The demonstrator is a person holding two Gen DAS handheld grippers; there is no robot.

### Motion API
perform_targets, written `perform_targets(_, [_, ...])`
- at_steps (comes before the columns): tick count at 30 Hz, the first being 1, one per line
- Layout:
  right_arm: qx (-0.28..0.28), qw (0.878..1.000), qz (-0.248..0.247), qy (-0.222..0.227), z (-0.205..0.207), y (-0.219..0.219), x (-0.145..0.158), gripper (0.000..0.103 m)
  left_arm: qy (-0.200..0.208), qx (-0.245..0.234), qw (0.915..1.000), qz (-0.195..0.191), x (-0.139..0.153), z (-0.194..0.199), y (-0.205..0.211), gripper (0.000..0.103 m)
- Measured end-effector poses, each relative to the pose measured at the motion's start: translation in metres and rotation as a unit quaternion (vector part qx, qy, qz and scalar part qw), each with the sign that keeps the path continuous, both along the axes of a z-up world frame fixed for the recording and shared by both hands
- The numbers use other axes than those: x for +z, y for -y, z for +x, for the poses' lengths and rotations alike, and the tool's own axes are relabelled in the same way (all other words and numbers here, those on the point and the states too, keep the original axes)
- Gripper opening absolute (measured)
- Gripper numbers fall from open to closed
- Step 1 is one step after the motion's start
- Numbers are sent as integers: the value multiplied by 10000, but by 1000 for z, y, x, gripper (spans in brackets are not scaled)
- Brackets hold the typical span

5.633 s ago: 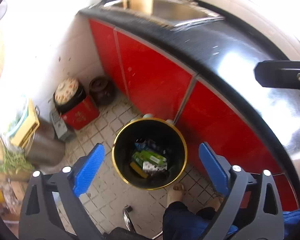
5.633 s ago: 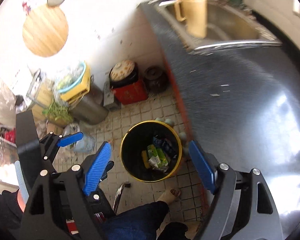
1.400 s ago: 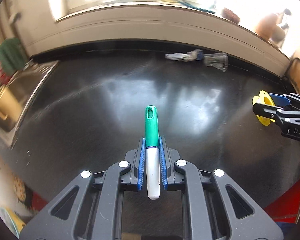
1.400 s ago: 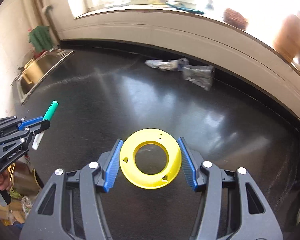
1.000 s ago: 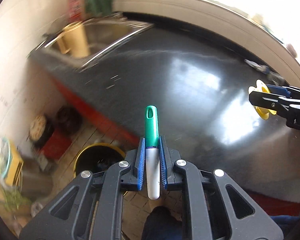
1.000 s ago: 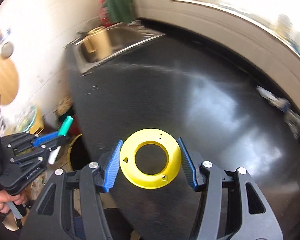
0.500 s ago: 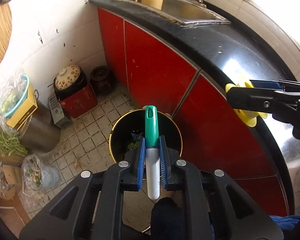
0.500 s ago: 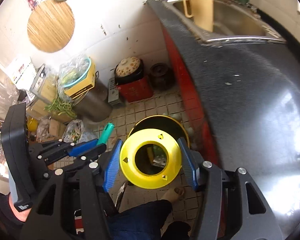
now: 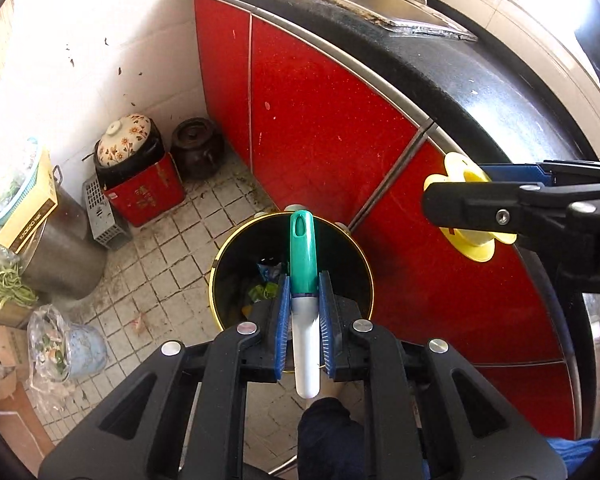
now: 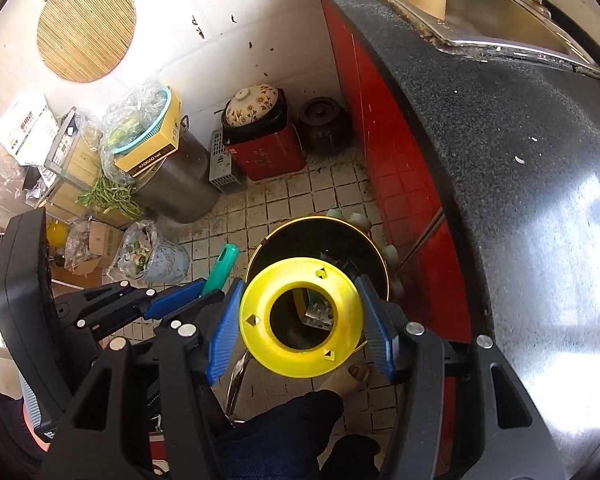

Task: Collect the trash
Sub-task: 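Open the left tool over the bin while the right tool releases the tape roll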

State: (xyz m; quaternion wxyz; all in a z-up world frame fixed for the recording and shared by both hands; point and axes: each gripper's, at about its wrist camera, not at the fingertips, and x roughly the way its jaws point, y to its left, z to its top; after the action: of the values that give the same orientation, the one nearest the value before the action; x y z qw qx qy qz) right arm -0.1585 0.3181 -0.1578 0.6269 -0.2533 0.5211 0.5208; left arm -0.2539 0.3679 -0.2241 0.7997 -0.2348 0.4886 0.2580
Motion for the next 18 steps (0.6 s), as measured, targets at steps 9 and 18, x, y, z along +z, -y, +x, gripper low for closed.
perform_targets(9, [-1,10000,78,-38,7,-3,10,75,129,112,9998,34,4,-1,-6,67])
perform_targets(18, [-697,9945,665,407,41,75,91,91,205,-177,9985,468,58,19,23,96])
